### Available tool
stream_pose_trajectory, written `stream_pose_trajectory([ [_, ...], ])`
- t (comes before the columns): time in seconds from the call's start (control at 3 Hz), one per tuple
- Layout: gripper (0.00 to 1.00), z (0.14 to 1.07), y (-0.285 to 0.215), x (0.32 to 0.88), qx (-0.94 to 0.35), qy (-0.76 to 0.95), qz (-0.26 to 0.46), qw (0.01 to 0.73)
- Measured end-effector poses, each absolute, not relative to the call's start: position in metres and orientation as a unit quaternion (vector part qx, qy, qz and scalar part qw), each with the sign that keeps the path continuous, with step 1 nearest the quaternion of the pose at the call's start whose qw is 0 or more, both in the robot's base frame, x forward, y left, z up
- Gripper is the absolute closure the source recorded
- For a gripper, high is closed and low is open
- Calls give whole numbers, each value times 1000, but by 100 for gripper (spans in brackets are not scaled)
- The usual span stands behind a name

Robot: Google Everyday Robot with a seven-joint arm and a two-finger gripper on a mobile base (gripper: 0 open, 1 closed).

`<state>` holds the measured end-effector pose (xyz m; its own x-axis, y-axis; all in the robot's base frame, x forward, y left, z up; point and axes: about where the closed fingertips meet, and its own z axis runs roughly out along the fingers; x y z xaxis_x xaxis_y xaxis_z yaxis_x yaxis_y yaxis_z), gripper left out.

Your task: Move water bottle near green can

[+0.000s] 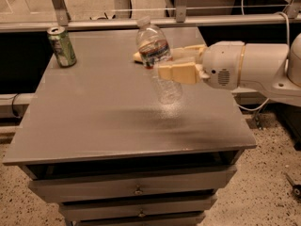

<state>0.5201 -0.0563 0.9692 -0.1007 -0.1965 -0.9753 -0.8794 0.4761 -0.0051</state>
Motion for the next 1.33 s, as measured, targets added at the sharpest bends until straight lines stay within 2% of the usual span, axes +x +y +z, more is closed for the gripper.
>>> stream_pose_trajectory([
  [0.67, 100, 971, -45, 523, -407, 658, 317, 548],
  [1.33, 100, 974, -5, 602, -404, 596, 312, 620],
])
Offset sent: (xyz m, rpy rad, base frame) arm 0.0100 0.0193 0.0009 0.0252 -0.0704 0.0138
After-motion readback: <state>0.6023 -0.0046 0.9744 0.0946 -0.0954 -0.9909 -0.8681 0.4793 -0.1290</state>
